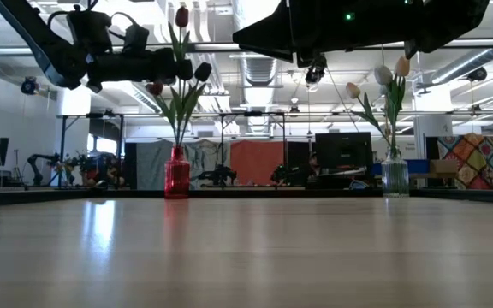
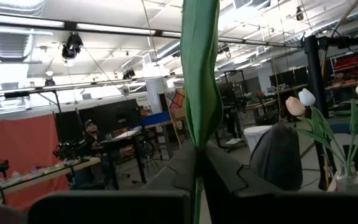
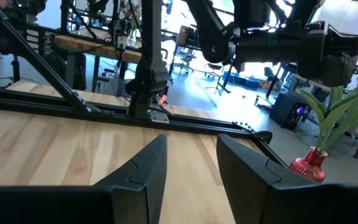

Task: Sort flowers into vase by color
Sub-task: Put the red tulip into the red vase

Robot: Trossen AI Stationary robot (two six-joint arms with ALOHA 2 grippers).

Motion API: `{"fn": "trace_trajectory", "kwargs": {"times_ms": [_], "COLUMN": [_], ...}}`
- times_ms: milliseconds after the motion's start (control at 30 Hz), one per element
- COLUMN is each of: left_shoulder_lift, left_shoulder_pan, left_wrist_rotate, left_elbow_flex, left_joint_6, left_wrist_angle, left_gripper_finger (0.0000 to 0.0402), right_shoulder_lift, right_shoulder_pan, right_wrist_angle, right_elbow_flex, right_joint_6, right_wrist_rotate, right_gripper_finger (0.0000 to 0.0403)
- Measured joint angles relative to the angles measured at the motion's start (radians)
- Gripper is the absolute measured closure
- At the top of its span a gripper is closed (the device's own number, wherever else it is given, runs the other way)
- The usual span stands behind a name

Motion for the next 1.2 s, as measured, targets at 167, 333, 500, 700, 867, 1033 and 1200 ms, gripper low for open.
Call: {"fn": "trace_trajectory", "kwargs": {"times_ms": [167, 333, 500, 700, 867, 1033, 1200], "left_shoulder_lift": [-0.009, -0.02, -0.027, -0.029, -0.029, -0.029, -0.029], "left_shoulder_pan": [0.0, 0.001, 0.002, 0.002, 0.005, 0.005, 0.005], "left_wrist_rotate": [0.0, -0.001, -0.001, -0.034, -0.056, -0.056, -0.056], "left_elbow_flex": [-0.001, 0.015, 0.047, 0.055, 0.025, 0.014, 0.004], "left_joint_6": [-0.023, -0.048, -0.059, -0.045, -0.014, -0.013, -0.014], "left_wrist_angle": [-0.005, -0.036, -0.092, -0.147, -0.148, -0.155, -0.156], "left_gripper_finger": [0.0401, 0.0401, 0.0401, 0.0401, 0.0401, 0.0401, 0.0401], "right_shoulder_lift": [0.0, 0.0, 0.0, 0.0, 0.0, 0.0, 0.0], "right_shoulder_pan": [0.0, 0.0, 0.0, 0.0, 0.0, 0.0, 0.0], "right_wrist_angle": [0.0, 0.0, 0.0, 0.0, 0.0, 0.0, 0.0], "right_elbow_flex": [0.0, 0.0, 0.0, 0.0, 0.0, 0.0, 0.0], "right_joint_6": [-0.001, -0.001, -0.002, -0.001, -0.002, -0.001, -0.001], "right_wrist_rotate": [0.0, 0.0, 0.0, 0.0, 0.0, 0.0, 0.0], "right_gripper_finger": [0.0271, 0.0271, 0.0271, 0.0271, 0.0271, 0.0271, 0.0271]}}
